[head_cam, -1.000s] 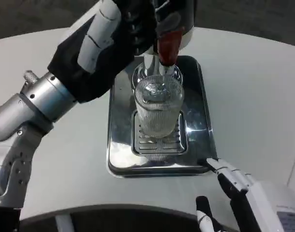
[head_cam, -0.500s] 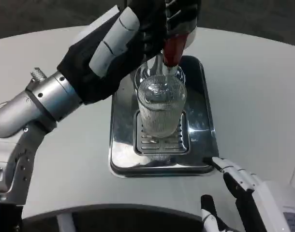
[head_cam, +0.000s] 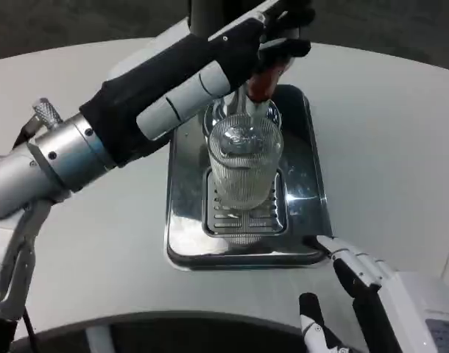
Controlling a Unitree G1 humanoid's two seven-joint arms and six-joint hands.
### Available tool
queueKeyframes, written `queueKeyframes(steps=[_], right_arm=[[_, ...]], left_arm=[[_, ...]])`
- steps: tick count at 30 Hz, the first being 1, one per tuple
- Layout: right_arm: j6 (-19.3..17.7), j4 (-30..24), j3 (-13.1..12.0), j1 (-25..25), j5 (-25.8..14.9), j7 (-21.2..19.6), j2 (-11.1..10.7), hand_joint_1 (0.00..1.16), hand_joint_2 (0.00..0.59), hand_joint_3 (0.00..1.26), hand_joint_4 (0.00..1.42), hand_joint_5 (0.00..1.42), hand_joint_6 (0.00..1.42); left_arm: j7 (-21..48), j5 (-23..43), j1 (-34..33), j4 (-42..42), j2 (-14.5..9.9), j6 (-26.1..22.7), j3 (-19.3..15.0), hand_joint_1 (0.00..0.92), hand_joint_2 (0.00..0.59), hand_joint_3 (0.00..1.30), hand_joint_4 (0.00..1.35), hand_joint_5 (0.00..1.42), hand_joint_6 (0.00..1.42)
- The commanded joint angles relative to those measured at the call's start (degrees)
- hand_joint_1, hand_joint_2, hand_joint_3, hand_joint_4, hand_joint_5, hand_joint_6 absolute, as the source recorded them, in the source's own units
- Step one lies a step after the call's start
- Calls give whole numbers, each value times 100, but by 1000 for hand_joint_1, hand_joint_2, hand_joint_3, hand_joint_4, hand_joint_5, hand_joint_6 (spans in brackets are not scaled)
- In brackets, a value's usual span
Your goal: Grasp the cup under the faucet to collect the drink, then remove the cup.
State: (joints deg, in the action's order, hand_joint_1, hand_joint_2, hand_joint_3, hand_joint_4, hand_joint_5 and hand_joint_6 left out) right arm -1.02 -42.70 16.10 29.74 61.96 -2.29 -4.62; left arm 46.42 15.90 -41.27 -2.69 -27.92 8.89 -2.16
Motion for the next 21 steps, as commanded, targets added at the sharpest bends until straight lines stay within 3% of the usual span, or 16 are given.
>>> queueKeyframes(steps=[1,5,12,21], right_arm=[[-20,55,39,-74,167,77,-86,378,540,201,155,190,274],[-14,93,105,-181,374,165,-146,373,527,171,123,153,244],[54,147,173,-297,572,265,-122,447,380,106,87,89,162],[373,281,211,-558,519,489,127,443,313,28,25,40,146]], left_arm=[[261,-393,144,123,-237,646,189,0,117,0,0,91,64],[312,-475,208,110,-334,973,257,0,116,0,0,93,59],[265,-671,268,140,-451,1367,317,0,114,0,0,95,56],[152,-849,323,222,-544,1615,370,0,104,0,0,95,56]])
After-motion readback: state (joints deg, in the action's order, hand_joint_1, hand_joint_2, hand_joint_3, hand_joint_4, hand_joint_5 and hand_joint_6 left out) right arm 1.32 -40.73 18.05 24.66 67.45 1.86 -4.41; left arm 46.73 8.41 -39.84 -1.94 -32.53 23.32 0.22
